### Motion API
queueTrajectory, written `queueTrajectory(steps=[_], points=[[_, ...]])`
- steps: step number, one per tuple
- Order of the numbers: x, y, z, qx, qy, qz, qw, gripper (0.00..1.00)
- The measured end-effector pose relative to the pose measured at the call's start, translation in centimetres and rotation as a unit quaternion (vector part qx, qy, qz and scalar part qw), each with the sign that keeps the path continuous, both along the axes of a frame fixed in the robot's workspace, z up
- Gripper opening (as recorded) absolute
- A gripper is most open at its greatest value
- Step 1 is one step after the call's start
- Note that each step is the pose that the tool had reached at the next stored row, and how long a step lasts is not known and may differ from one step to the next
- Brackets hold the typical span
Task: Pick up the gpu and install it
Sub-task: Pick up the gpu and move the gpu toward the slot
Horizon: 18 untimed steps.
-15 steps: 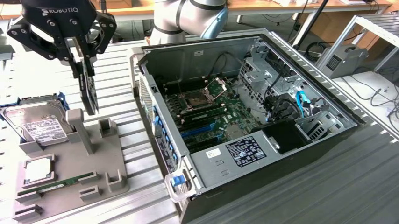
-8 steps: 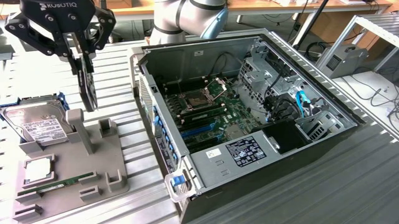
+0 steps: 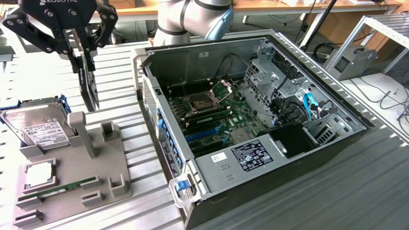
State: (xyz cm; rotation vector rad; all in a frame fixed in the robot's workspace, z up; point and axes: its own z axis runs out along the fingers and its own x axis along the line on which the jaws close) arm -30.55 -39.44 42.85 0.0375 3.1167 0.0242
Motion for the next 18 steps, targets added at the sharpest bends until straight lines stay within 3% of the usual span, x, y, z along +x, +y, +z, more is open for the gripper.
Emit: queueTrajectory(steps=[18], points=[[0.0,0.48,1.22,0.0000,0.0000,0.000,1.0000,0.26]])
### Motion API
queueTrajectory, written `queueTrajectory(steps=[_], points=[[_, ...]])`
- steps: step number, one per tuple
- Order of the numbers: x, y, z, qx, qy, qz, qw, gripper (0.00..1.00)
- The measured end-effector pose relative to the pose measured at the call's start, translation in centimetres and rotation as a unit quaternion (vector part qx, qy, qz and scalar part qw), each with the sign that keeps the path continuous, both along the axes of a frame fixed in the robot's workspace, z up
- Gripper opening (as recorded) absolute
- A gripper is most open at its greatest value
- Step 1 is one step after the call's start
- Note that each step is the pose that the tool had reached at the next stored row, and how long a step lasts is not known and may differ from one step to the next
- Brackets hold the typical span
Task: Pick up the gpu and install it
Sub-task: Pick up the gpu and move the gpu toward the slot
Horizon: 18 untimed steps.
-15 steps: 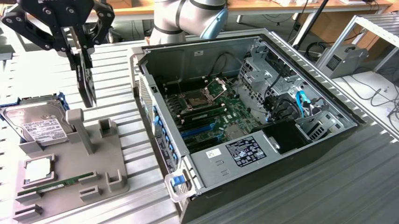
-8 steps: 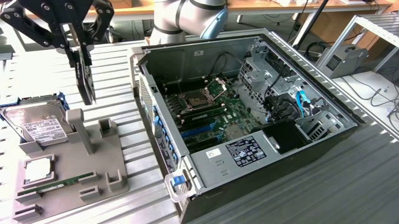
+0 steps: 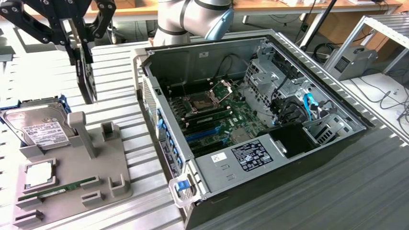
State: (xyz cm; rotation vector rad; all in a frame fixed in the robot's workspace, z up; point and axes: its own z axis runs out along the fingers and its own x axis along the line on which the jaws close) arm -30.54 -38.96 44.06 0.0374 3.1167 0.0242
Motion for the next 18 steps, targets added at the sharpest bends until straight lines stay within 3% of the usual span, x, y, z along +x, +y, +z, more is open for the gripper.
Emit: queueTrajectory(steps=[18], points=[[0.0,0.45,1.21,0.0000,0.0000,0.000,1.0000,0.26]])
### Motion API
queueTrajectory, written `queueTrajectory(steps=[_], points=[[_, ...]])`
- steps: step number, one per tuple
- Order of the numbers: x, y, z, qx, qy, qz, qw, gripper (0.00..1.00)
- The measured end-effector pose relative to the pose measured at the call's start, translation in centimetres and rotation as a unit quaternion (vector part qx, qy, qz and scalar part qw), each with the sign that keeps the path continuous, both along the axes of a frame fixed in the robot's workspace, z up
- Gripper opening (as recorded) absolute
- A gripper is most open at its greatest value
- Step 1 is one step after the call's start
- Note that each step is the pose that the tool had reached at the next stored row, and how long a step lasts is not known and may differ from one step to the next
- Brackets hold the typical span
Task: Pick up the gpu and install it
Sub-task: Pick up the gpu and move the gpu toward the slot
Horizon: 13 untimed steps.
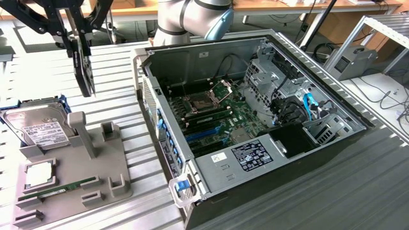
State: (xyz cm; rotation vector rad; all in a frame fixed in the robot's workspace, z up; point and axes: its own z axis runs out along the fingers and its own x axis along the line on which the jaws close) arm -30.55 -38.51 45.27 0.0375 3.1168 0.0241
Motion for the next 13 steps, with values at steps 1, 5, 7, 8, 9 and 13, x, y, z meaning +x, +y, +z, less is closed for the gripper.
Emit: queueTrajectory(steps=[1,5,7,8,9,13], points=[[0.00,0.02,0.06,0.0000,0.0000,0.000,1.0000,0.26],[0.00,0.12,0.31,0.0000,0.0000,0.000,1.0000,0.26],[0.00,0.17,0.43,0.0000,0.0000,0.000,1.0000,0.26],[0.00,0.20,0.49,0.0000,0.0000,0.000,1.0000,0.26],[0.00,0.23,0.59,0.0000,0.0000,0.000,1.0000,0.26],[0.00,0.33,0.81,0.0000,0.0000,0.000,1.0000,0.26]])
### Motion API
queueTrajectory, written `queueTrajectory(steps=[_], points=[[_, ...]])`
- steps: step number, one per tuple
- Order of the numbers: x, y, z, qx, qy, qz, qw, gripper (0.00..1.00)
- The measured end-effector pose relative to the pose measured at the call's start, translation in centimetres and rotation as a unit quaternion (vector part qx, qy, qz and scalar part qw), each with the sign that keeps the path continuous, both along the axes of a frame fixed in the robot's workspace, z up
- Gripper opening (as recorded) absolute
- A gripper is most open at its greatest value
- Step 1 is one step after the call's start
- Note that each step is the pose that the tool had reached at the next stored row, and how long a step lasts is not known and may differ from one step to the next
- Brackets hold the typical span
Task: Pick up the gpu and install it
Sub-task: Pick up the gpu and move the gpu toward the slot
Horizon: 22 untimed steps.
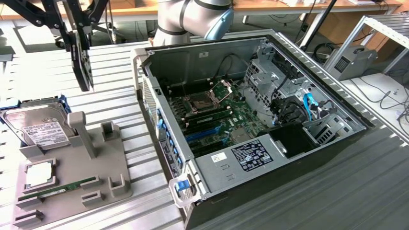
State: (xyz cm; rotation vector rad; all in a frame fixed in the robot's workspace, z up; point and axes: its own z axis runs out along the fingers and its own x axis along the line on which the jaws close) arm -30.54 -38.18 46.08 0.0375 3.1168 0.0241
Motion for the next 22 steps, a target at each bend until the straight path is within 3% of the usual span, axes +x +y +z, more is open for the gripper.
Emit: queueTrajectory(steps=[22], points=[[0.0,0.71,1.29,0.0000,-0.0001,0.000,1.0000,0.26]])
